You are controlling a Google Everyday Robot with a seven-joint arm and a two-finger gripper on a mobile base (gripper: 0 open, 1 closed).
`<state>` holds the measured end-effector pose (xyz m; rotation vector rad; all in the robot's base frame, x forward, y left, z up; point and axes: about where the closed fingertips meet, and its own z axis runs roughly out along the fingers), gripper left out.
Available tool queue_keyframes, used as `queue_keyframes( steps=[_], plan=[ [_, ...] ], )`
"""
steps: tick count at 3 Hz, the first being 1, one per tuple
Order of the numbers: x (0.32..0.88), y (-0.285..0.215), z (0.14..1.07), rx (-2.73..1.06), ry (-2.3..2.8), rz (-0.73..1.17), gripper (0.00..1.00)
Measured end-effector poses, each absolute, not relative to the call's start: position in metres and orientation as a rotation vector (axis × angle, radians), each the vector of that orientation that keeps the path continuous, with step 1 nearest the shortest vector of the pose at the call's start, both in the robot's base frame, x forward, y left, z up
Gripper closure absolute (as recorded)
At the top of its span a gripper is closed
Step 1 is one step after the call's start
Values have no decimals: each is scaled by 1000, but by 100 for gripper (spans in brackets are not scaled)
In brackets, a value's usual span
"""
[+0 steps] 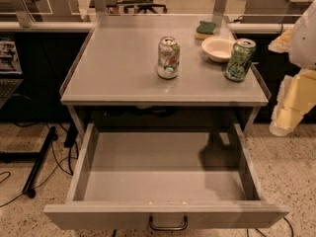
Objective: Place 7up can into top drawer
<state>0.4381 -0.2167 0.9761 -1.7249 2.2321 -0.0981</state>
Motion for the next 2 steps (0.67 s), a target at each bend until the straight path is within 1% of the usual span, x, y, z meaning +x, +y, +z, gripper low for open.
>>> queue_keyframes(
  steps=[2],
  plan=[
    [444, -216, 978, -1690, 2204, -75, 0]
  ],
)
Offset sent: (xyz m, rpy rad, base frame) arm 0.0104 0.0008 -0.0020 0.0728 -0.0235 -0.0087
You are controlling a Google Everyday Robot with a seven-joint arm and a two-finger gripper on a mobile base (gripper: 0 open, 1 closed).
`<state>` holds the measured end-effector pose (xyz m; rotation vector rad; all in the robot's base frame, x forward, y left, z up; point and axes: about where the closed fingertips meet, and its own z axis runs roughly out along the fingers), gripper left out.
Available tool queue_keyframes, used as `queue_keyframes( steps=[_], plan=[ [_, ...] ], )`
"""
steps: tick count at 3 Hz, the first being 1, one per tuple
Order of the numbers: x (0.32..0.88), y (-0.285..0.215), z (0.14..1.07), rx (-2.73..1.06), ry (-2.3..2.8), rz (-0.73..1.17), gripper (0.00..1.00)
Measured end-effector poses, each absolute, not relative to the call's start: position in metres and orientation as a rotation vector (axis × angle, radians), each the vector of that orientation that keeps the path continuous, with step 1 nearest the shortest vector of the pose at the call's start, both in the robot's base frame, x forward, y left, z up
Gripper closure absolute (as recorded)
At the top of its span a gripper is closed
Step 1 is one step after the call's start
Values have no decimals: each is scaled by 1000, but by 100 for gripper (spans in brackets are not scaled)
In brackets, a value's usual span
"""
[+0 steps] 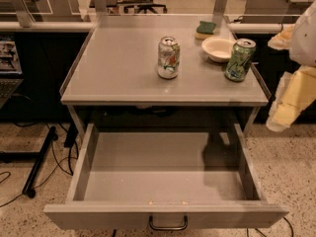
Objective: Place 7up can into top drawer
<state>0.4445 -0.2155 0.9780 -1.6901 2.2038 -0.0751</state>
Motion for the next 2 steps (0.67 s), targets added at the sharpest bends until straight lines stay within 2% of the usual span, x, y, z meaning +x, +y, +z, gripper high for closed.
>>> queue_keyframes(
  steps=[2],
  plan=[
    [520, -172, 969, -1656, 1997, 86, 0]
  ],
)
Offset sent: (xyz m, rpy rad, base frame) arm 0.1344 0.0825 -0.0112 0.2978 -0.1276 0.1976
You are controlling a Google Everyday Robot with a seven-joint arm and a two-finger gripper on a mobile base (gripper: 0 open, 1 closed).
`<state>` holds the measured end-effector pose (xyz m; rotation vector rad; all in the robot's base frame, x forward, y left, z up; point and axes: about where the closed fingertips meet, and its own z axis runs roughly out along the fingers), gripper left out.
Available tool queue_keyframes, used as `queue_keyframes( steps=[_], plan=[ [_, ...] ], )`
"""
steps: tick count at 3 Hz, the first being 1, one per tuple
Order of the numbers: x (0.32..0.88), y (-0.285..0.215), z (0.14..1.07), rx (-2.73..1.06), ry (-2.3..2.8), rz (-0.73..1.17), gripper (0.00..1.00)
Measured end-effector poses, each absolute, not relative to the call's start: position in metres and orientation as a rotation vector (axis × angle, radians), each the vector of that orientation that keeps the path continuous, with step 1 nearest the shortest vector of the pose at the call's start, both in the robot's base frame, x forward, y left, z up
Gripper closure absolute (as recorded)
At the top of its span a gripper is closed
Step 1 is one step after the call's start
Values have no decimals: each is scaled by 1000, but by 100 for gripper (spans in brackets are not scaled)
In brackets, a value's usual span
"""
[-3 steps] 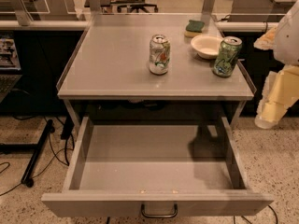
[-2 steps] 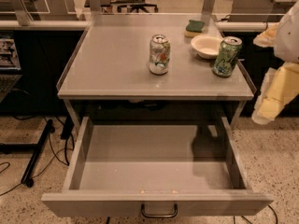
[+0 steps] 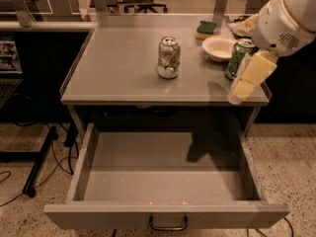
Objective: Place 7up can into top drawer
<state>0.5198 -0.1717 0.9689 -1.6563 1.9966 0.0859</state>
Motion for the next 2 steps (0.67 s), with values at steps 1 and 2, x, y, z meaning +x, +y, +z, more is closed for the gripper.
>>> queue_keyframes(
  steps=[1, 2],
  plan=[
    [558, -145, 966, -1683, 1920, 137, 0],
    [590, -126, 958, -1705, 1881, 182, 0]
  ],
)
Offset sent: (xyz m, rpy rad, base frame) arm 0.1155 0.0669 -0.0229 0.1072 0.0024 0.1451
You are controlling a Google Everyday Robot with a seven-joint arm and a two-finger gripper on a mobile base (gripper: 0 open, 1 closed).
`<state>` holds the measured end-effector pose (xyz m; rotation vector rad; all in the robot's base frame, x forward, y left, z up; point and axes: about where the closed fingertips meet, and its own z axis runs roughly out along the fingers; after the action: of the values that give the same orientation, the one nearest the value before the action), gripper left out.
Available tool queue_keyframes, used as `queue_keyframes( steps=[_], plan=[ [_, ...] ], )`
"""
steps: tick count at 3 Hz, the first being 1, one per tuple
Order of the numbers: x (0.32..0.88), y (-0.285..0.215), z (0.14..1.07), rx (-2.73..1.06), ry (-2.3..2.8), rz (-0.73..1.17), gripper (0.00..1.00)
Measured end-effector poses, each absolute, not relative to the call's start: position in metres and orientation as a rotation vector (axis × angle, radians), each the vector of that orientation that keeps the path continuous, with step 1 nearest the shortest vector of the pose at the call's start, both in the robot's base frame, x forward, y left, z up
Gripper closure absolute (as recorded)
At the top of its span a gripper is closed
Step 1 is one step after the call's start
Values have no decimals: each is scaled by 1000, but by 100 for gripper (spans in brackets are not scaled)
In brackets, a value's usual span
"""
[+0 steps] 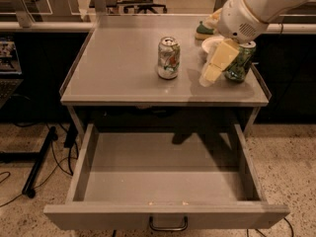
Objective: Place 7up can into top drawer
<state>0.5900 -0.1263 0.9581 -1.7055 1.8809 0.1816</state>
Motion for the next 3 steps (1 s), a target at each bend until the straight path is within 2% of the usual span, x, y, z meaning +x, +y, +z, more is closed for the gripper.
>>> queue_keyframes(
  steps=[2, 3],
  plan=[
    [663, -75, 929, -1775, 1847, 279, 0],
    [663, -75, 929, -1775, 1847, 280, 0]
  ],
)
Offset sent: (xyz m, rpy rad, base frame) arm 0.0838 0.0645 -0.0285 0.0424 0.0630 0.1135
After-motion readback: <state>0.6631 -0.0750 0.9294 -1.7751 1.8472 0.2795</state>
